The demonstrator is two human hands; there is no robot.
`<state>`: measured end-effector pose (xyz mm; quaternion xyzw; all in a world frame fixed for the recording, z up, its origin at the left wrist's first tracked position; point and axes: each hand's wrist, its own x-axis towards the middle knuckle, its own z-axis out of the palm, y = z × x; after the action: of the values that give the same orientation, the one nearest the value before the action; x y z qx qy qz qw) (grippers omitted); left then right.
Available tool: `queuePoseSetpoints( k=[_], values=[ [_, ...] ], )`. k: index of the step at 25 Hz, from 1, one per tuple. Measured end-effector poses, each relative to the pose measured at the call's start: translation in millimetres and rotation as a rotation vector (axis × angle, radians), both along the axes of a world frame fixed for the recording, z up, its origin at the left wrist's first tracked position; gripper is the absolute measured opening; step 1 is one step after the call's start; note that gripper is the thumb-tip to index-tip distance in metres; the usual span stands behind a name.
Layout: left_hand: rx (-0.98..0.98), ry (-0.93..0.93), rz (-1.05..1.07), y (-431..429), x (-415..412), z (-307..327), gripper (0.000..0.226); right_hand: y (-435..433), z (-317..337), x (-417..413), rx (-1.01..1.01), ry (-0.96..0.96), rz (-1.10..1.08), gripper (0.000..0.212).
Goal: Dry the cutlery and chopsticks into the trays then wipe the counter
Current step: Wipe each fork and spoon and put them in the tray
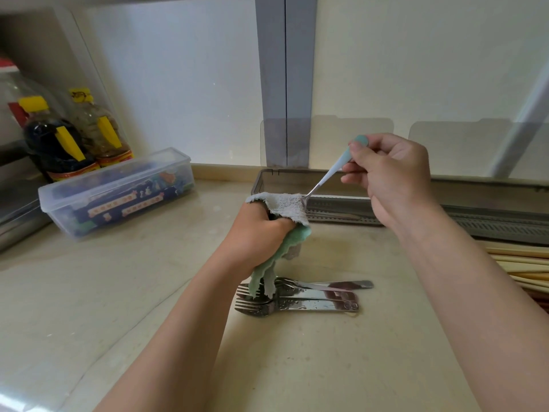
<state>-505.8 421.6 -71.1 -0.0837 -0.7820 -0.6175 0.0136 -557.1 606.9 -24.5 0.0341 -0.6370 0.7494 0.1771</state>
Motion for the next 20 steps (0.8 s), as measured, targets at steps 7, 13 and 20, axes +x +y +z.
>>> queuePoseSetpoints(
  k=[7,13,20],
  values=[
    [0.047,-0.025,0.244,-6,0,6,0.023,22,0,-8,-0.059,-0.053,-0.201,0.018],
    [0.241,0.037,0.405,-4,2,12,0.024,10,-22,-11,0.063,-0.305,-0.245,0.021],
    [0.296,0.004,0.421,-8,-2,11,0.010,11,-31,-15,0.334,-0.429,-0.240,0.012]
  ],
)
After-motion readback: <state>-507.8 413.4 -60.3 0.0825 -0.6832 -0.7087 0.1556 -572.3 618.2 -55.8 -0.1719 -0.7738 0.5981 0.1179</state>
